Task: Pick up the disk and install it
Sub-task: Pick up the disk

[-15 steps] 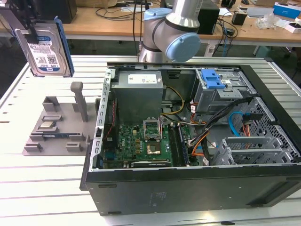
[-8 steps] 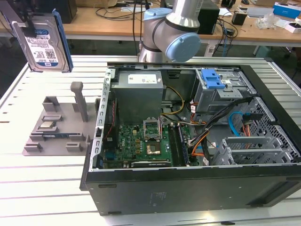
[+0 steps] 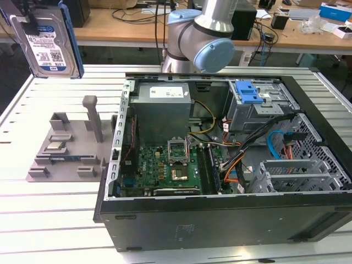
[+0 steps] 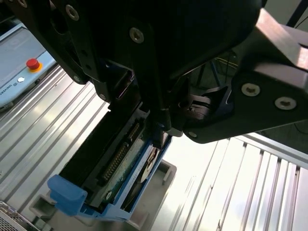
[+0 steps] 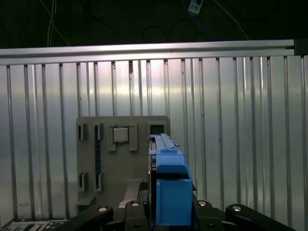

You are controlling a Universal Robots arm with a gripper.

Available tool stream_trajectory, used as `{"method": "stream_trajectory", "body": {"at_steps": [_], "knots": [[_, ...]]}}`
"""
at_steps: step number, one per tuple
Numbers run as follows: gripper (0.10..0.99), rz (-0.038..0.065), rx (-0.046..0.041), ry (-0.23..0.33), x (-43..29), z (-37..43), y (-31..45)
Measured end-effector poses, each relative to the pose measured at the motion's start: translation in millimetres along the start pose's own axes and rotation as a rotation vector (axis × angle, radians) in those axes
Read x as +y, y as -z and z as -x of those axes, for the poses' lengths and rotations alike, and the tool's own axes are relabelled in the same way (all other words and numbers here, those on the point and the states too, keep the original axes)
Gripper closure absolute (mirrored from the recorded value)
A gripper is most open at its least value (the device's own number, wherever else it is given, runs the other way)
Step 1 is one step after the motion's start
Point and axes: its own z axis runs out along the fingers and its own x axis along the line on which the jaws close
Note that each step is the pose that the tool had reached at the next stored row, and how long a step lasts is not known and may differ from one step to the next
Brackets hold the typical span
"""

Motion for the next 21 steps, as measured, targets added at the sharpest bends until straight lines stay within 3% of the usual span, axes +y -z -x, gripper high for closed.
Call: {"method": "stream_trajectory", "body": {"at_steps": [12,21], "knots": [[0.722,0.0,0.0,0.0,-0.3,0.0,22.8],[0.722,0.0,0.0,0.0,-0.4,0.1,49.2]]}}
